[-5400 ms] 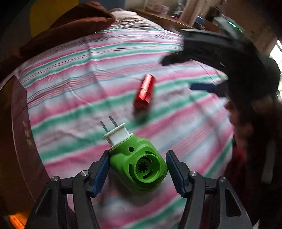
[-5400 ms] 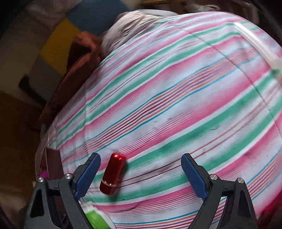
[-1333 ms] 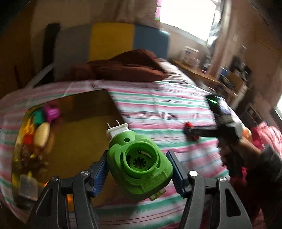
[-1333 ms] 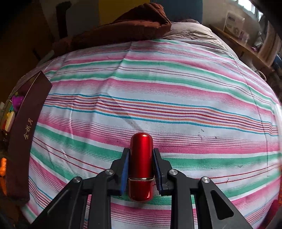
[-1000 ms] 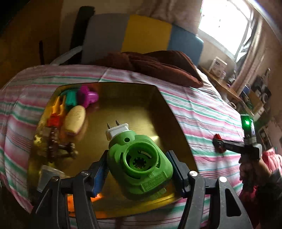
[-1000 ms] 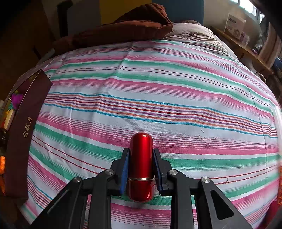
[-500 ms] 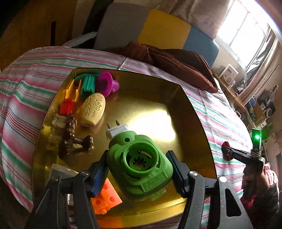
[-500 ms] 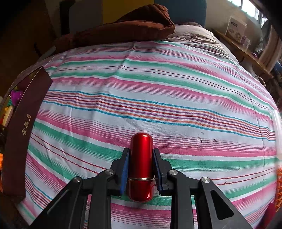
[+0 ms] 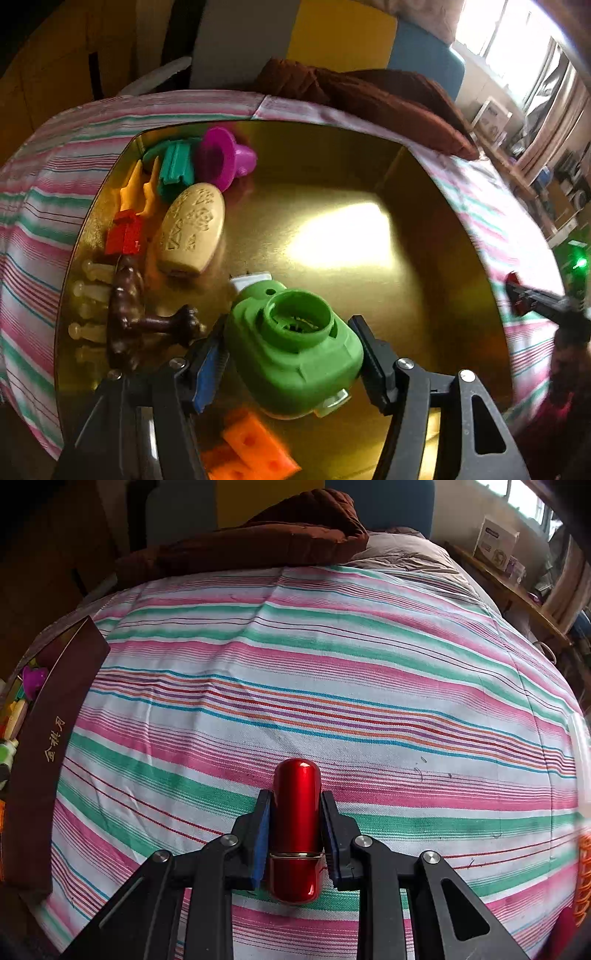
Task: Organize rigid objects
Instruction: 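Carry the green plug over the gold tray with the left tool, then lower the green plug into the gold tray and open the left tool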
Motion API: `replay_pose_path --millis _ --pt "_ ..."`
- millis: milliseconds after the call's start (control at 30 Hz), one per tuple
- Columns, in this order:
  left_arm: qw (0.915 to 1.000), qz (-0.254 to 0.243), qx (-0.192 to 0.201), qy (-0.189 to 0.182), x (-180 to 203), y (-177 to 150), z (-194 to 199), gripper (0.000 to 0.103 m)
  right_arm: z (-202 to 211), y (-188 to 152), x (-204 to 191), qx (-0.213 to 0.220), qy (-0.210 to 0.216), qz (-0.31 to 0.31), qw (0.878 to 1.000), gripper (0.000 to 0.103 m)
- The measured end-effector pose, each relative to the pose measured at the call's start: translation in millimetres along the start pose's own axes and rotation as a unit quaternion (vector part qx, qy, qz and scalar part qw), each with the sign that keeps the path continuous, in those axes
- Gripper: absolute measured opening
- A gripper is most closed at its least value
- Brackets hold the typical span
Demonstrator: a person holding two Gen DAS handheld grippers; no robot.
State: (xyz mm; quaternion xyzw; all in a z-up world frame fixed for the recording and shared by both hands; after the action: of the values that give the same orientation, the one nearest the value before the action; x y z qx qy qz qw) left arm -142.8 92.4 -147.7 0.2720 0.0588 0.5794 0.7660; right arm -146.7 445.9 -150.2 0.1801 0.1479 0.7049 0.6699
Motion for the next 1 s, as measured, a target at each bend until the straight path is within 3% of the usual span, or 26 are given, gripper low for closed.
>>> replay_pose_path --millis 400,567,1000 --pt "1.0000 0.000 -0.001 -0.002 0 -1 6 0.064 0 0 1 0.000 -0.001 0.001 1.000 0.026" --pt "0.9997 0.013 0.008 -0.021 1 0 15 0.064 0 0 2 0.000 -0.002 0.001 1.000 0.026" --pt "0.9981 -0.018 0.052 0.030 6 -14 50 0.064 1 0 5 -0.007 0.006 -0.014 1.000 0.026"
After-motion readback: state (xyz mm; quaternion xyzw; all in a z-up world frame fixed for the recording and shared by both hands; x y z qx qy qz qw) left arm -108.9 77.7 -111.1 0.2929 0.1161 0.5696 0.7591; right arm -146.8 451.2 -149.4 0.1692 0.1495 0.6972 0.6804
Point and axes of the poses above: each gripper's, at about its wrist camera, not at the fingertips, and z roughly against the way its jaws point, x to its right, y to its top, the point moved 4 cm from there along -z, roughly the way its jaws point, and after that the axes turned 4 degrees about -y, right-handed, at the moved point
